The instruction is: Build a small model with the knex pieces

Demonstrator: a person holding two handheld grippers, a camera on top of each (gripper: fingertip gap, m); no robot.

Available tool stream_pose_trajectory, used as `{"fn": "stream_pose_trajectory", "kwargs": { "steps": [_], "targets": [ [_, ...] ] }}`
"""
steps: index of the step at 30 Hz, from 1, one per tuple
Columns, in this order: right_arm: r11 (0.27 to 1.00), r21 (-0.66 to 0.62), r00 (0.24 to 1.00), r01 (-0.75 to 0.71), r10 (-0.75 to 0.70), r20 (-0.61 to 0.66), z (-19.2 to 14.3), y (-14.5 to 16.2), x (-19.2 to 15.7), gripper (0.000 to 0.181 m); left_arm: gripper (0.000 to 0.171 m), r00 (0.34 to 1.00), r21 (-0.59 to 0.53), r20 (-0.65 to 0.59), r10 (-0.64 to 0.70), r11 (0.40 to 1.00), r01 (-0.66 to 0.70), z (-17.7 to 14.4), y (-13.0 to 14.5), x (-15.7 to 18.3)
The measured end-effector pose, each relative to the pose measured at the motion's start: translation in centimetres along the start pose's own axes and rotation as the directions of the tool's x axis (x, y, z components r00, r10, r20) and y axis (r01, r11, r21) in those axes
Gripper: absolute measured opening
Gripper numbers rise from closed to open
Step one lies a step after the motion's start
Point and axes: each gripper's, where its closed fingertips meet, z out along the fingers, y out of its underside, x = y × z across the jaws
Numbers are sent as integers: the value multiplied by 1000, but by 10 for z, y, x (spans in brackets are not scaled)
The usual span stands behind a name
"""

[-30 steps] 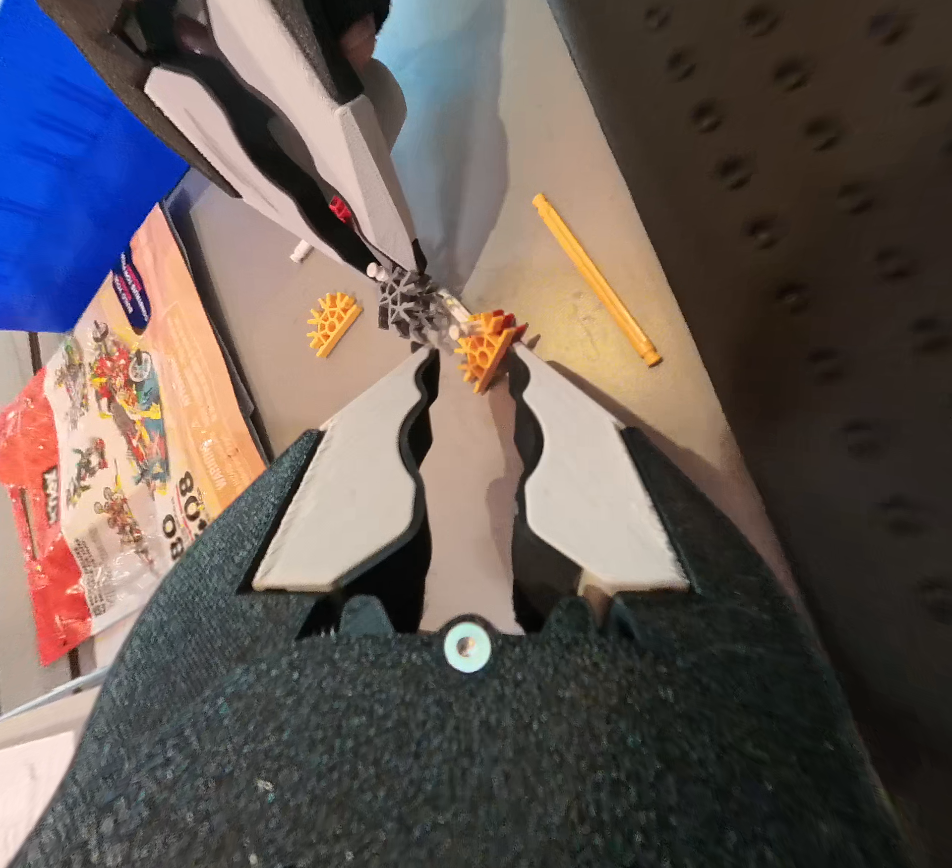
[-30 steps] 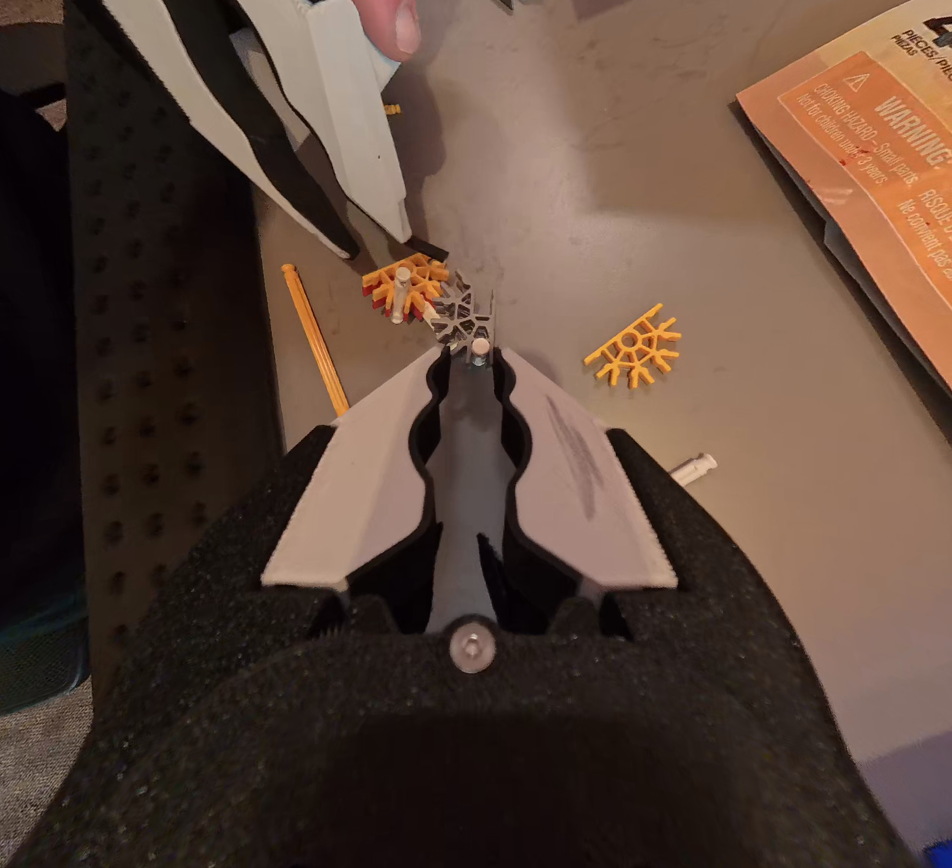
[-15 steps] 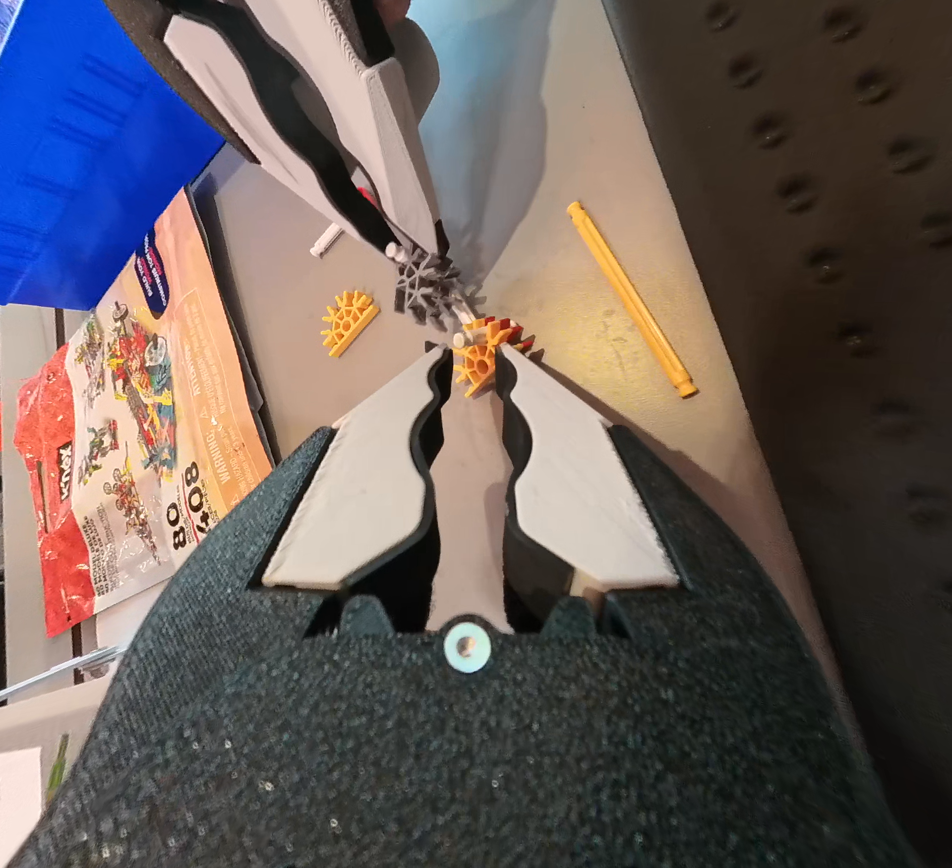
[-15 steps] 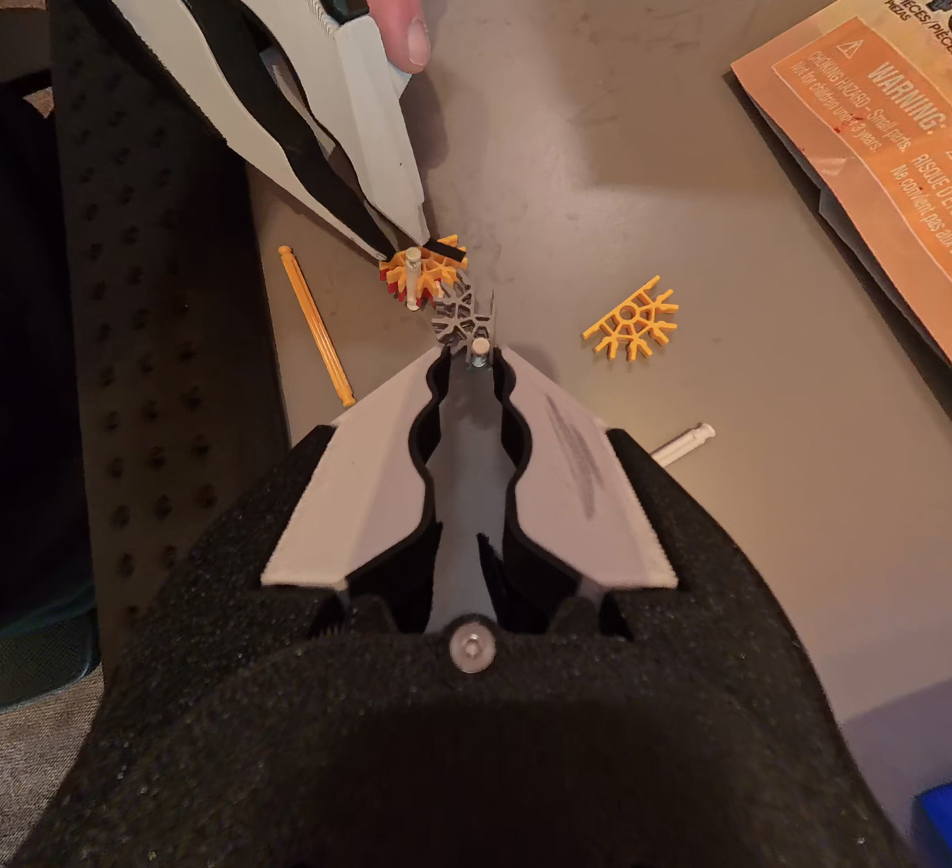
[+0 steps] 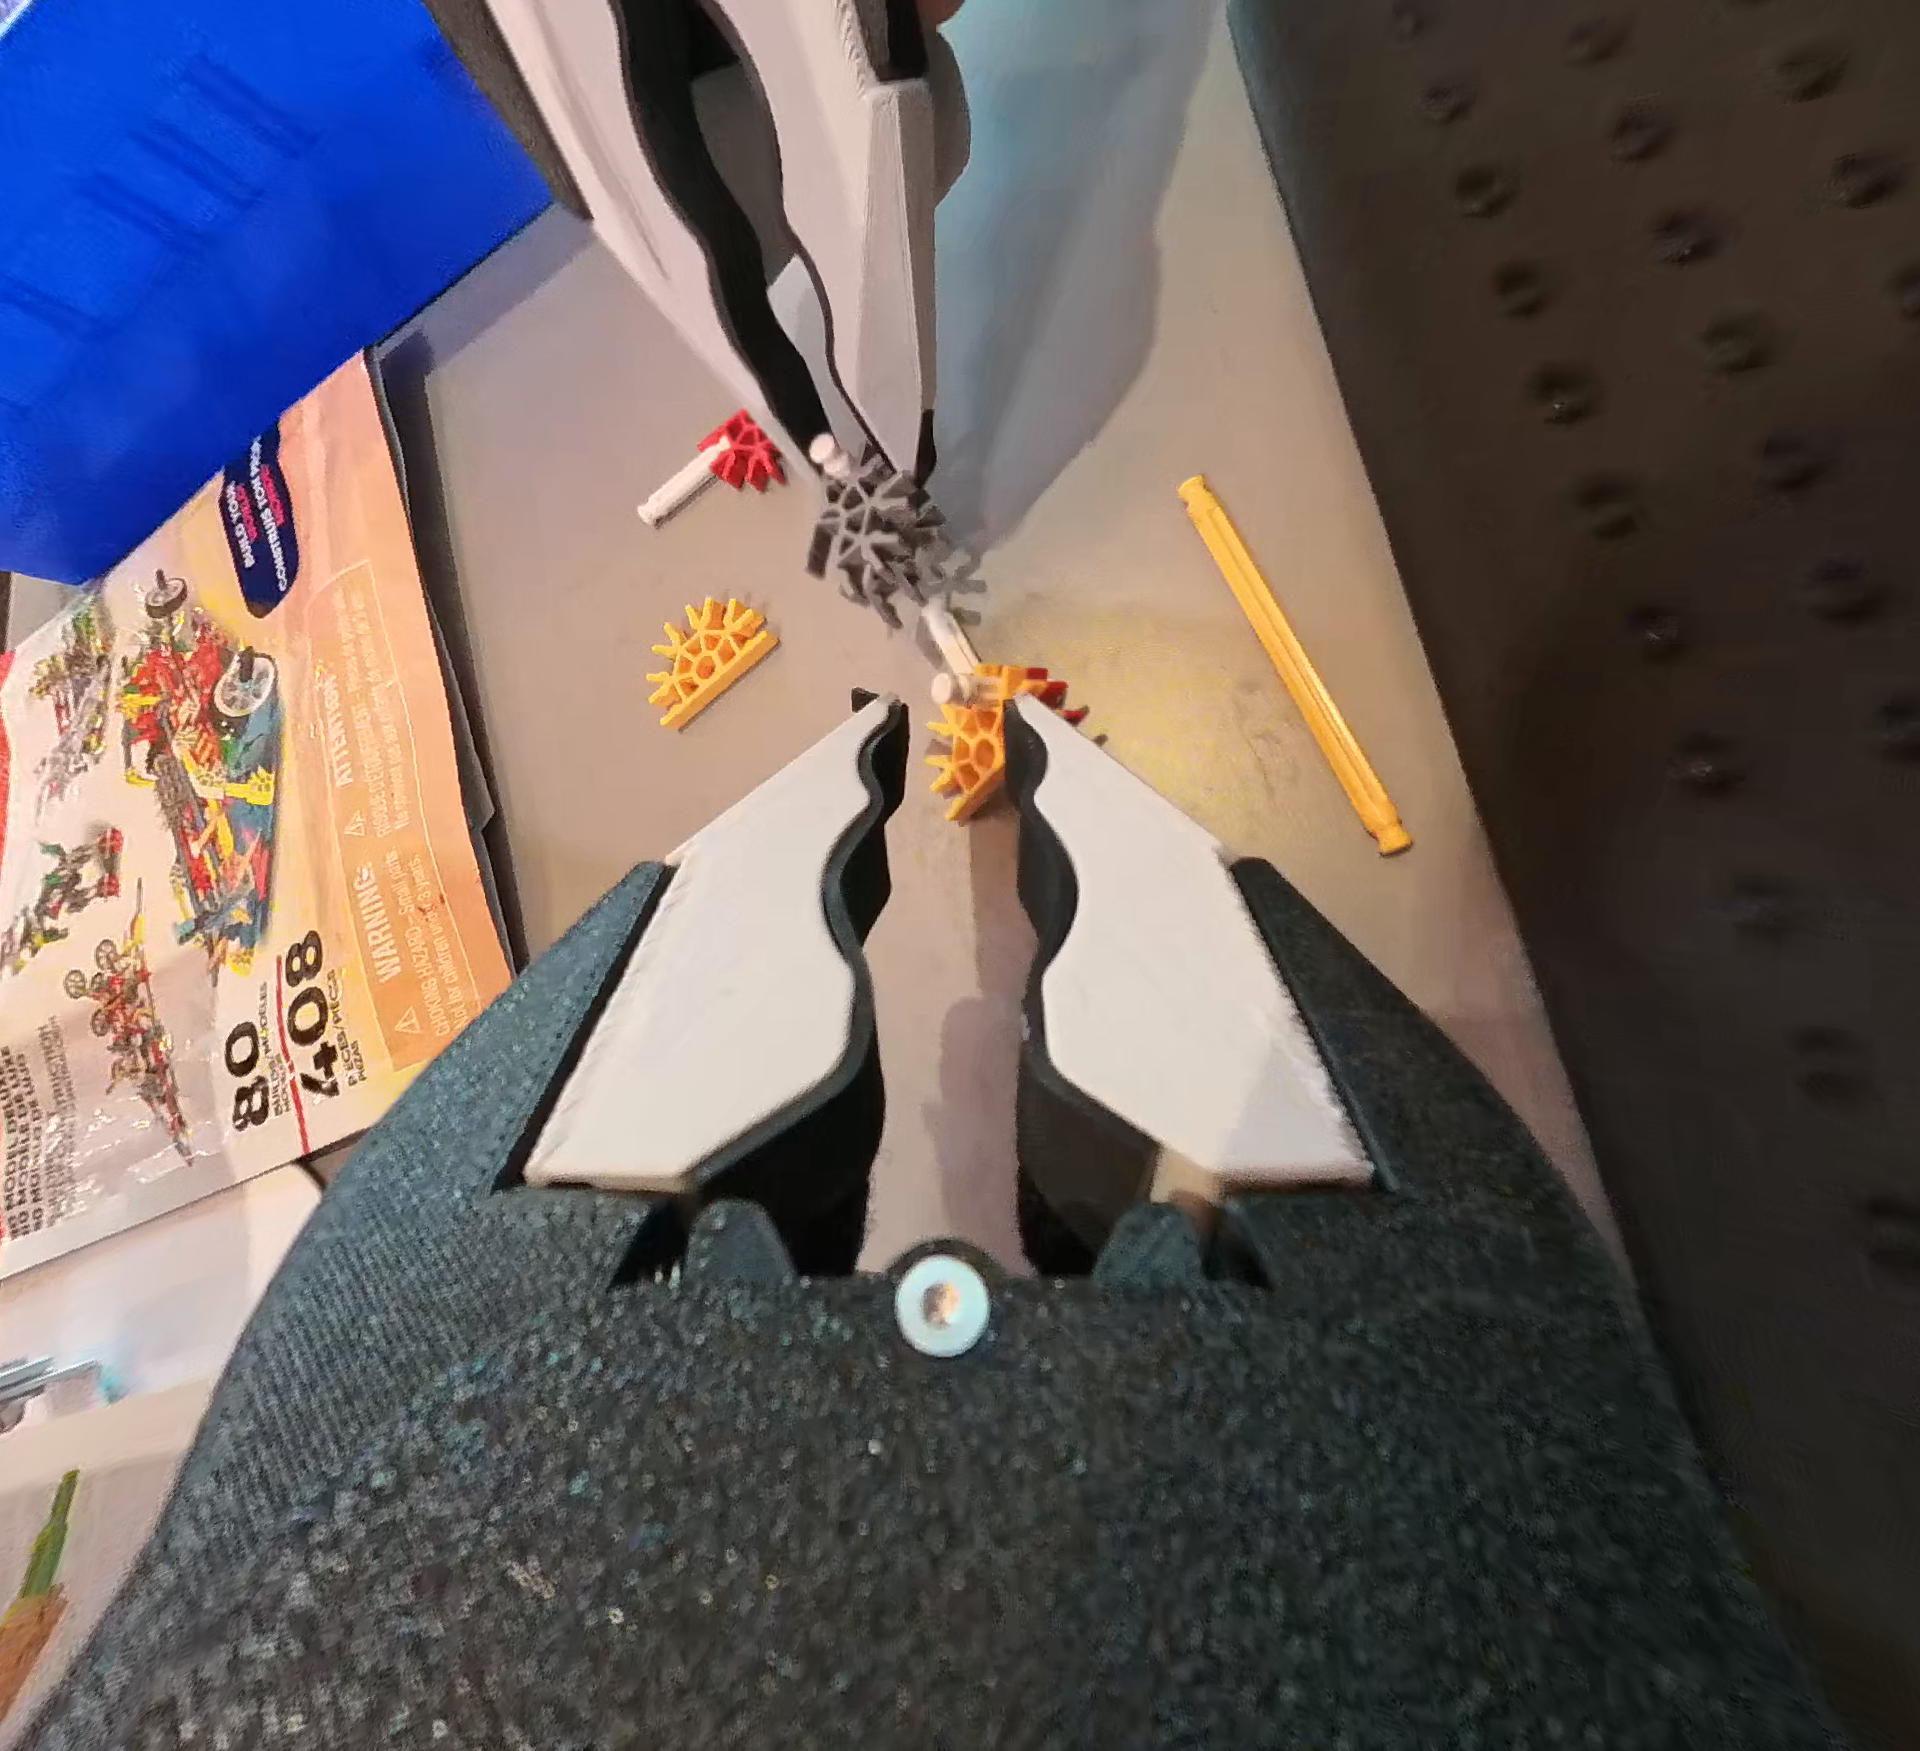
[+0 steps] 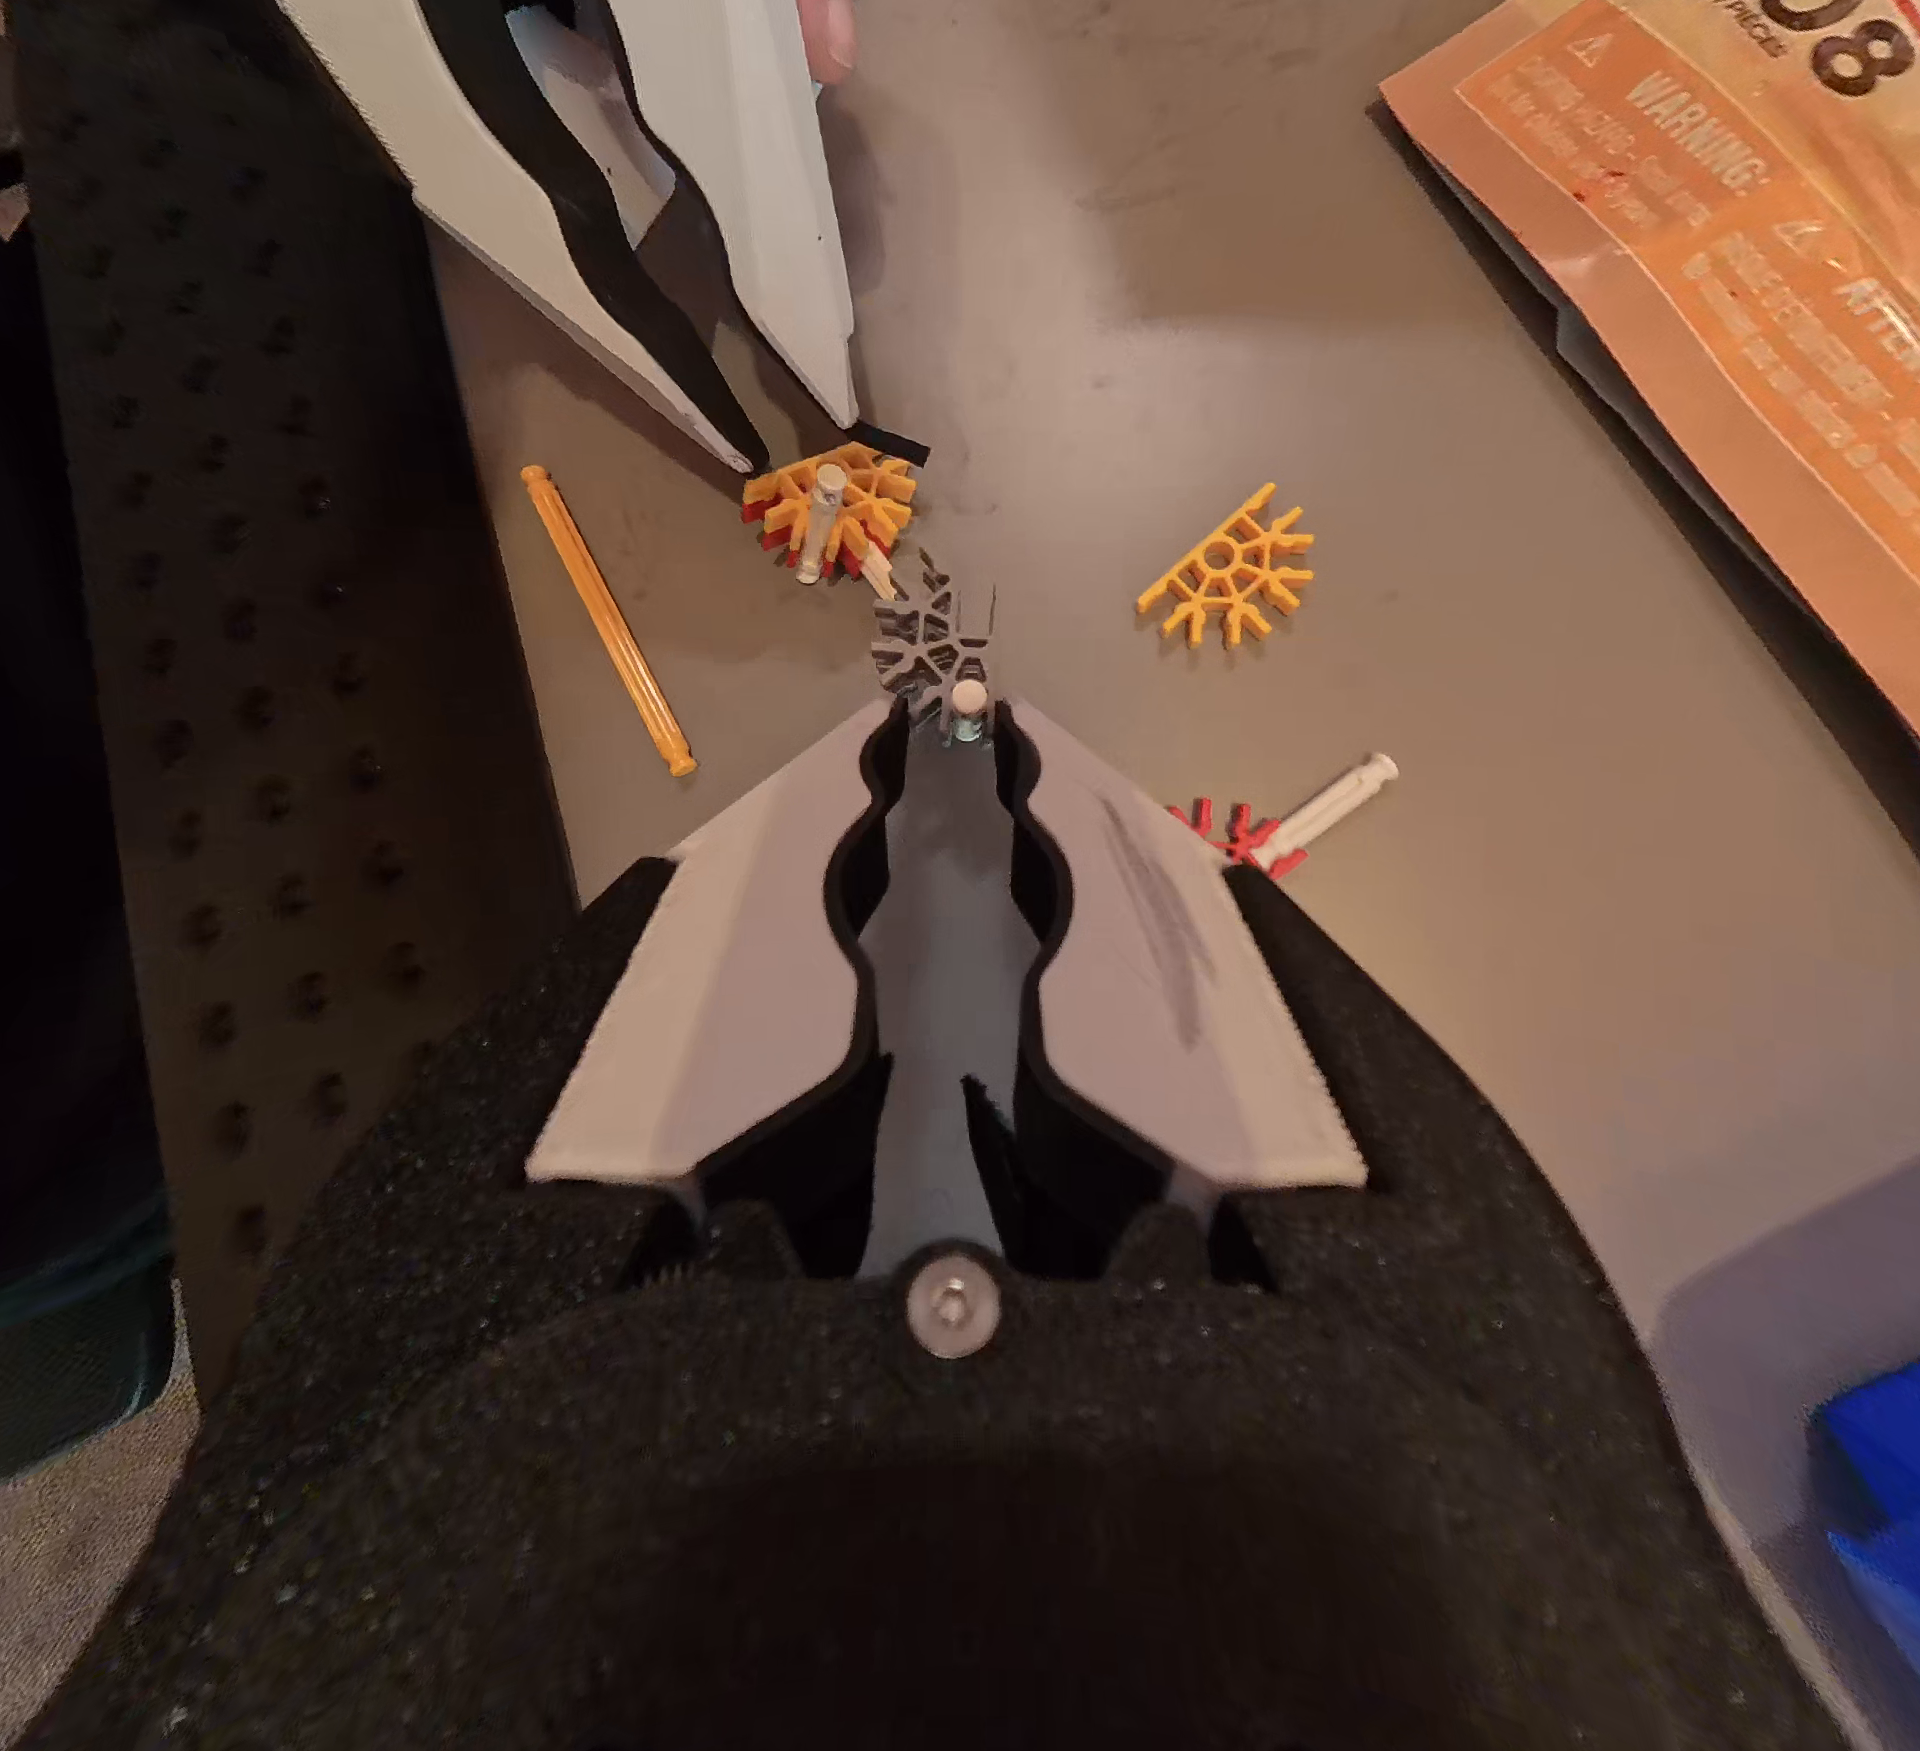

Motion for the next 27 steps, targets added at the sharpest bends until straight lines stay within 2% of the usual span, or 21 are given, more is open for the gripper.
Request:
{"fn": "stream_pose_trajectory", "kwargs": {
  "steps": [5,14,17,27],
  "targets": [
    [999,-37,998,-4,2,-55,0,12,5,16,16,999,5,-29,-30,1000,30,6,-2,0],
    [999,-36,998,4,-6,-70,-2,16,3,17,13,998,20,-56,-34,999,35,11,-6,4],
    [999,-33,997,-1,-1,-77,-2,17,4,20,8,999,17,-41,-12,1000,13,12,-6,3],
    [1000,-8,990,29,-30,-137,-6,7,2,26,8,995,-17,18,94,996,-93,15,-9,4]
  ]
}}
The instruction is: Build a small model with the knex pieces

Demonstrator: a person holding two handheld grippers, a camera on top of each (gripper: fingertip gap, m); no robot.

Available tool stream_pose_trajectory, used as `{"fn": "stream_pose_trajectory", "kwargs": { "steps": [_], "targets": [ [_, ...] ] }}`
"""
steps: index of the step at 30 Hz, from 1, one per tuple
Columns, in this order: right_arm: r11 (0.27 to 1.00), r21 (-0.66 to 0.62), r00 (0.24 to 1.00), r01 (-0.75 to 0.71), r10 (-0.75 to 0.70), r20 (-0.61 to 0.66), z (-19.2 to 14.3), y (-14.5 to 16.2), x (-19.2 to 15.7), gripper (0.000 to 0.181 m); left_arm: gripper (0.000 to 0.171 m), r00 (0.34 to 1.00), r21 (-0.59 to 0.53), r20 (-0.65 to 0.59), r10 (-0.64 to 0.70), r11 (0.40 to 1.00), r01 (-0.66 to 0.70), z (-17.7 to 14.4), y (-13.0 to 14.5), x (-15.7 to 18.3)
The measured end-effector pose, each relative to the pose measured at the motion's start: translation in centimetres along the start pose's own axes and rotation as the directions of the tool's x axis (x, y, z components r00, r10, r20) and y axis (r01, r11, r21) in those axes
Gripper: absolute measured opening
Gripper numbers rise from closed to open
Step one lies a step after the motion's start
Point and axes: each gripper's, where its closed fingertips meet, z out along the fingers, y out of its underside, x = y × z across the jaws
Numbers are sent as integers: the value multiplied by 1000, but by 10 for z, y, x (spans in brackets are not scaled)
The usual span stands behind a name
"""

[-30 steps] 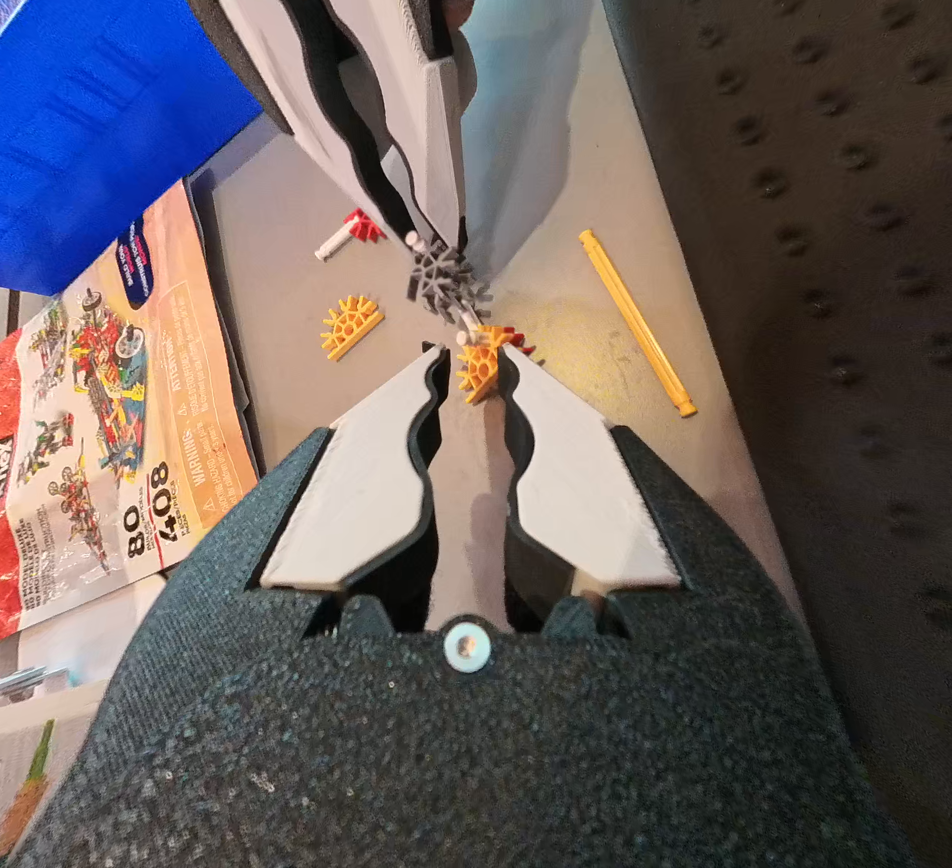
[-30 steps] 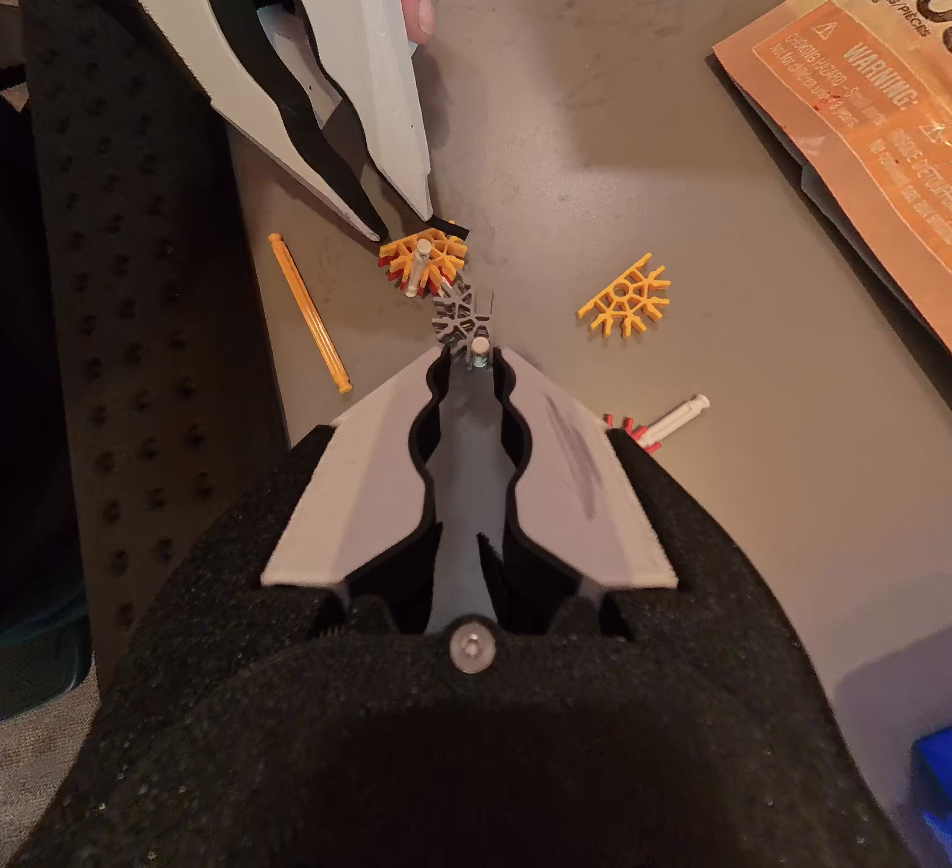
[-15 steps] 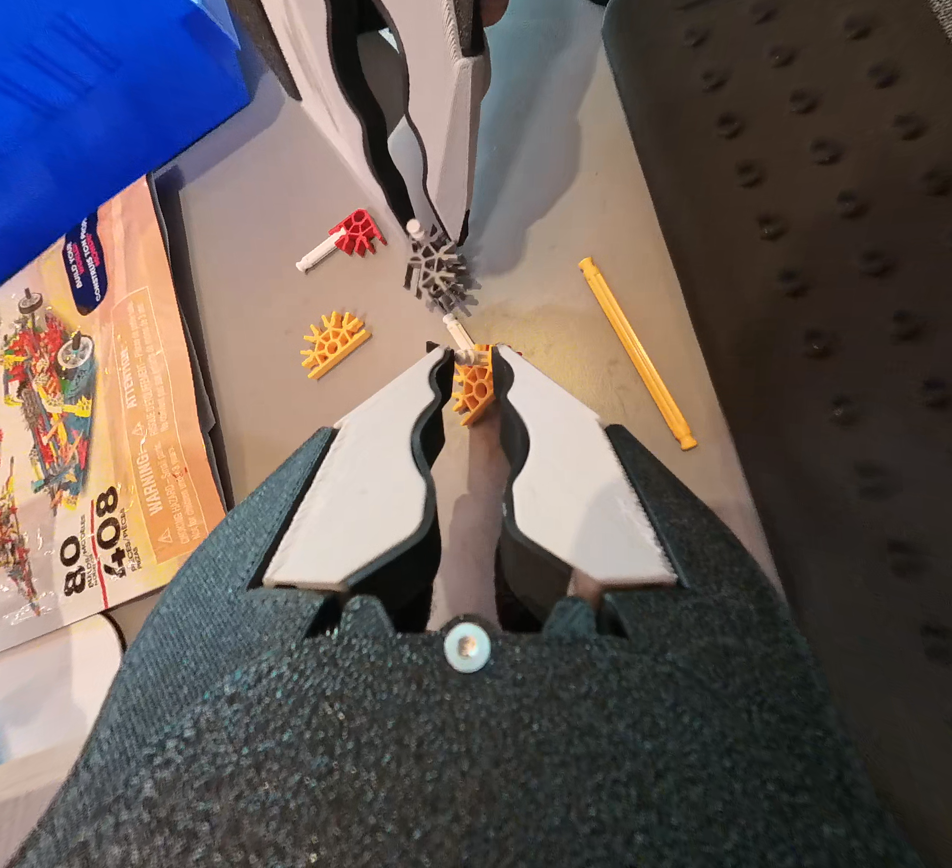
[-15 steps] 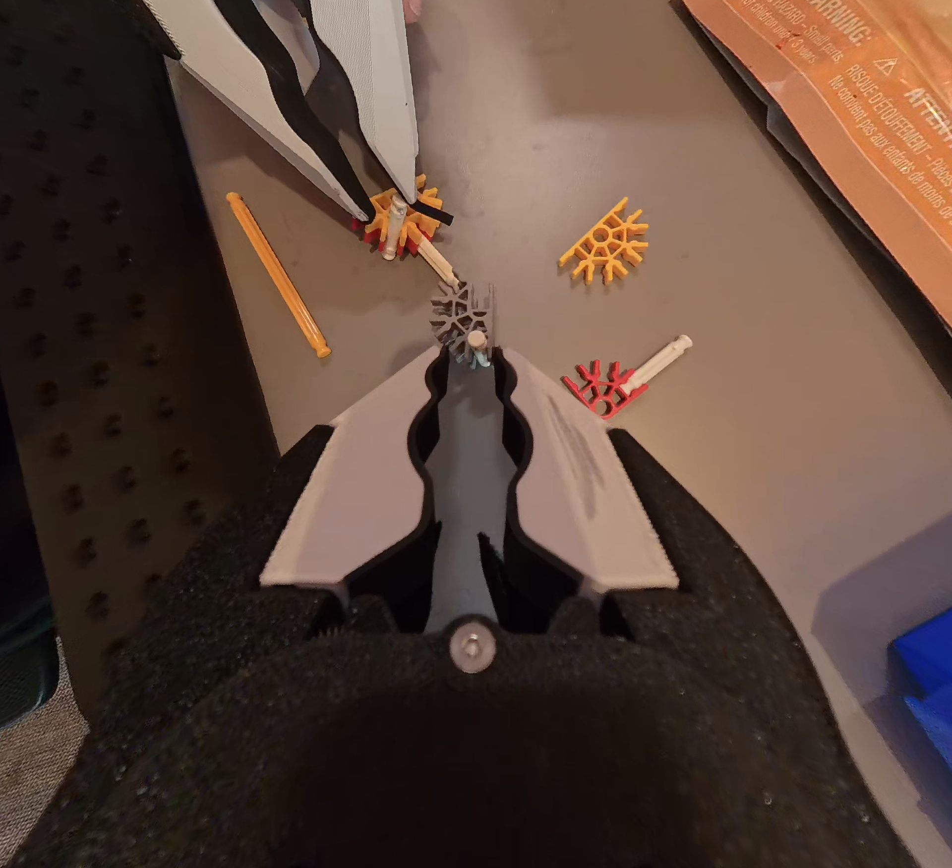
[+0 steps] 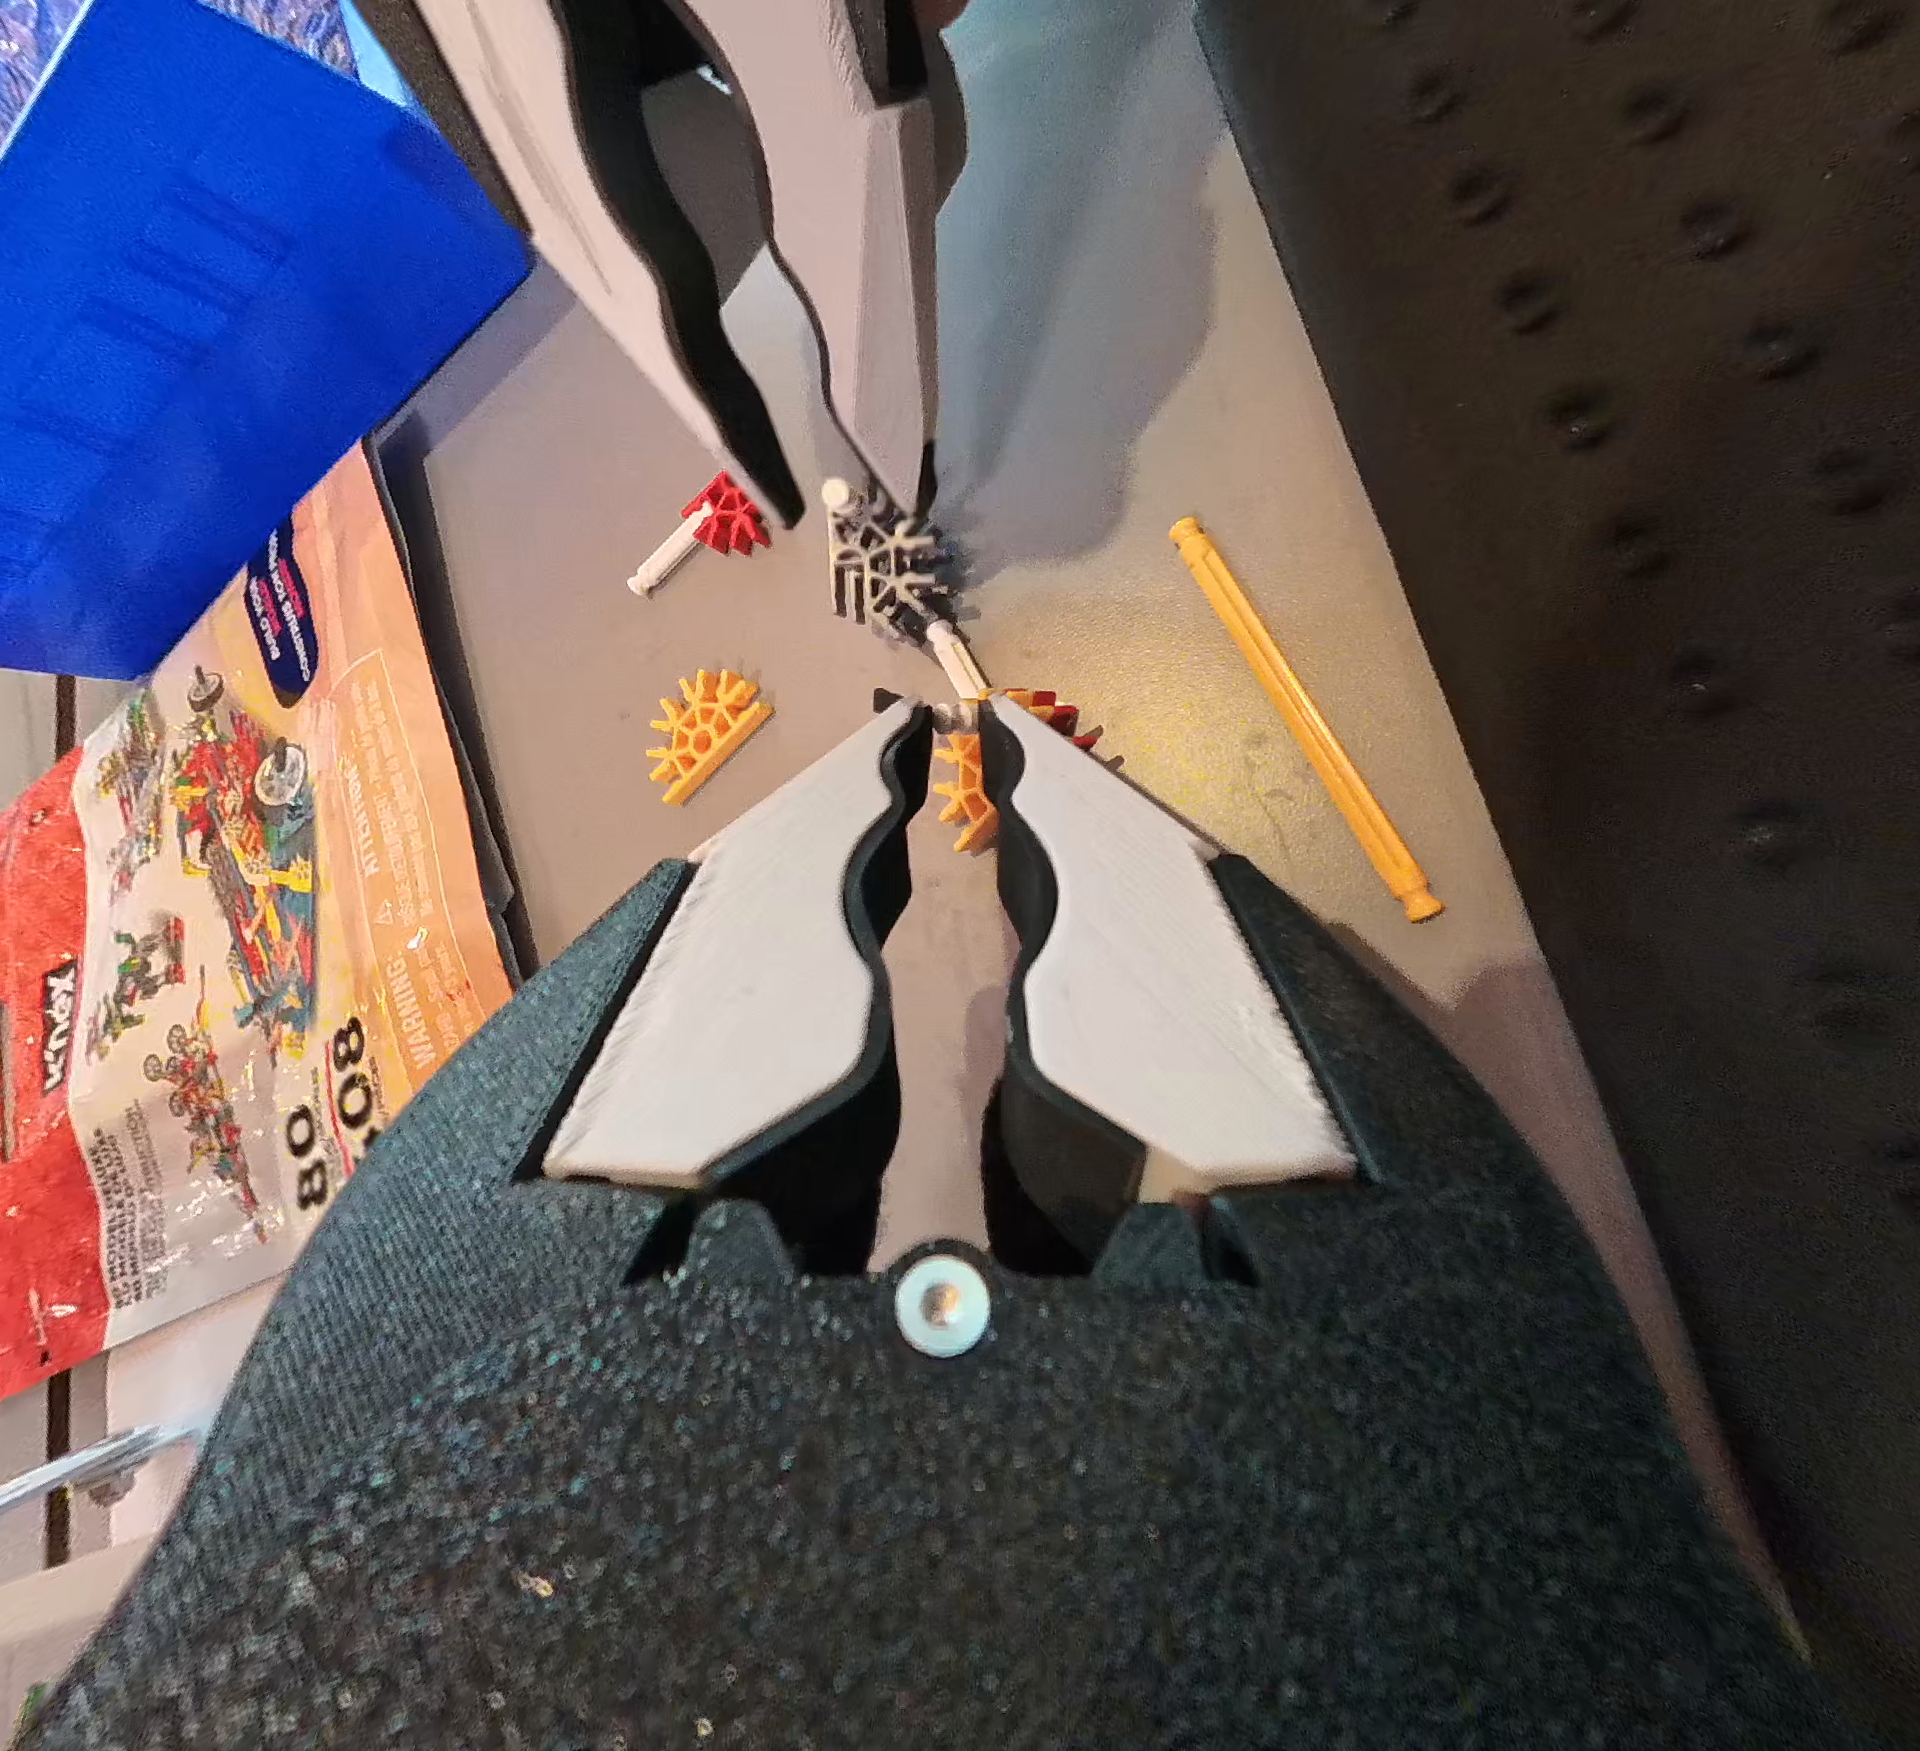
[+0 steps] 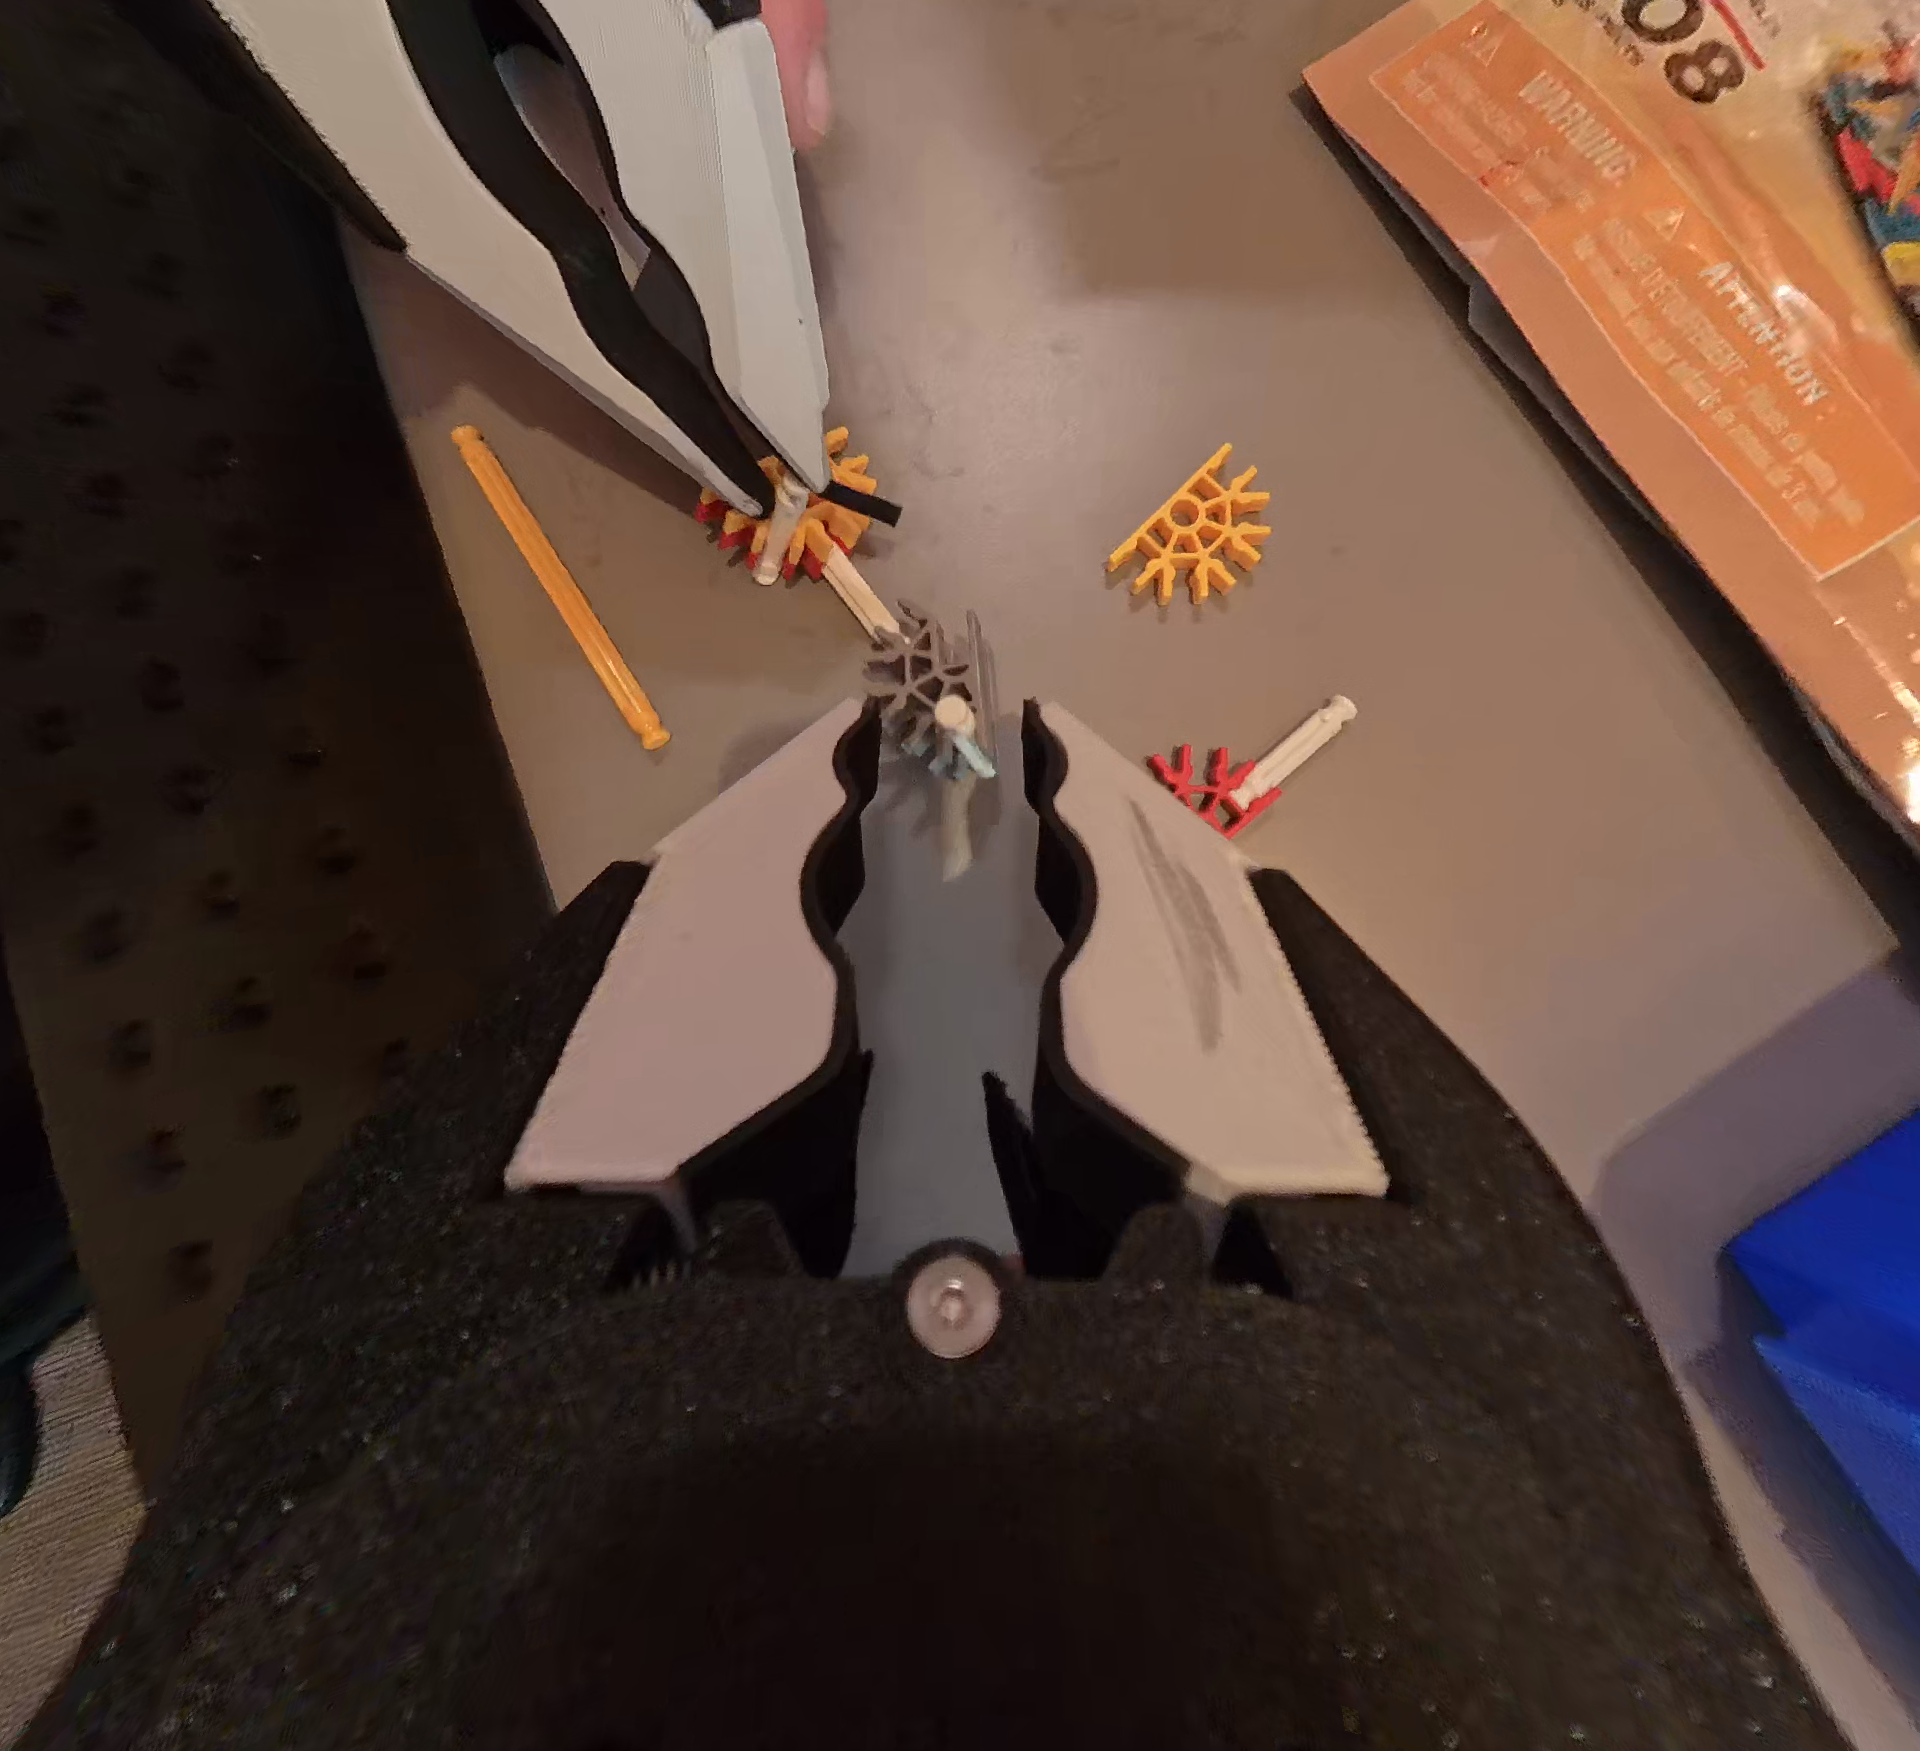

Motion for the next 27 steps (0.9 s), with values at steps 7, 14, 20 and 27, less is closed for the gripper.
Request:
{"fn": "stream_pose_trajectory", "kwargs": {
  "steps": [7,14,20,27],
  "targets": [
    [992,74,993,100,-94,-77,-2,-33,-9,25,8,973,-98,116,200,977,-189,-3,1,-6],
    [992,18,990,128,-126,-66,18,-23,-26,12,8,933,-131,139,332,940,-315,-2,-2,2],
    [991,16,991,130,-129,-40,29,-22,-30,7,8,958,-77,109,267,963,-259,-2,-5,5],
    [992,23,991,123,-122,-56,22,-23,-25,2,29,995,-4,60,78,997,-78,-6,-3,-3]
  ]
}}
